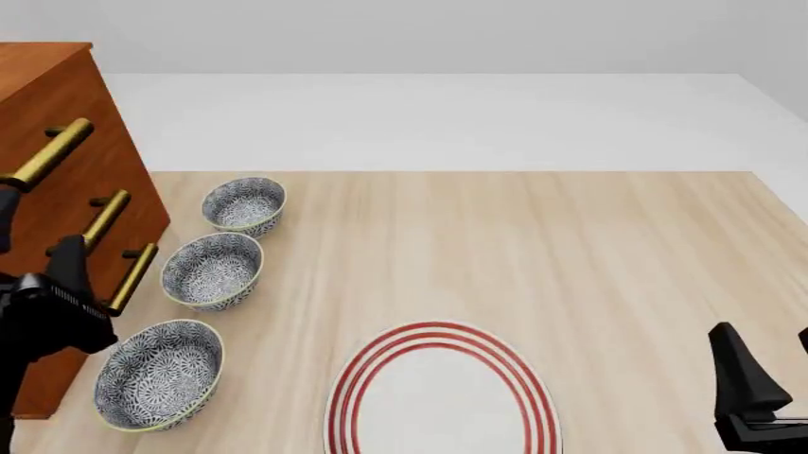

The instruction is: Open the top drawer of the cabinet.

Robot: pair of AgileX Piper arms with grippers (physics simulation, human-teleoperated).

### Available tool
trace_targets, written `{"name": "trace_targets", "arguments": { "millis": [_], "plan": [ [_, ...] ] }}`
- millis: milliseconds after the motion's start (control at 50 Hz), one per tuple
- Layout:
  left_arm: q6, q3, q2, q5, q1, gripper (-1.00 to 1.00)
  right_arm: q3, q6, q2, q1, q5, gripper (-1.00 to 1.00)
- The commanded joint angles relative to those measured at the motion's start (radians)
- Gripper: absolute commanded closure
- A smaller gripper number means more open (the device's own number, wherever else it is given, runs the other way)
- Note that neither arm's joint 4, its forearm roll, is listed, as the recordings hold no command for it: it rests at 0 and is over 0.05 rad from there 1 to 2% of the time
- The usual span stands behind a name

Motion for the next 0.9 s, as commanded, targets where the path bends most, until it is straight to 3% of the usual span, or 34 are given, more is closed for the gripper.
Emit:
{"name": "trace_targets", "arguments": {
  "millis": [20, 900],
  "plan": [
    [0.018, -0.036, -0.032, 0.077, 0.009, -1.00, 0.000, 0.000, 0.000, 0.000, 0.000, -1.00],
    [0.081, -0.125, 0.037, 0.092, 0.054, -1.00, 0.000, 0.000, 0.000, 0.000, 0.000, -1.00]
  ]
}}
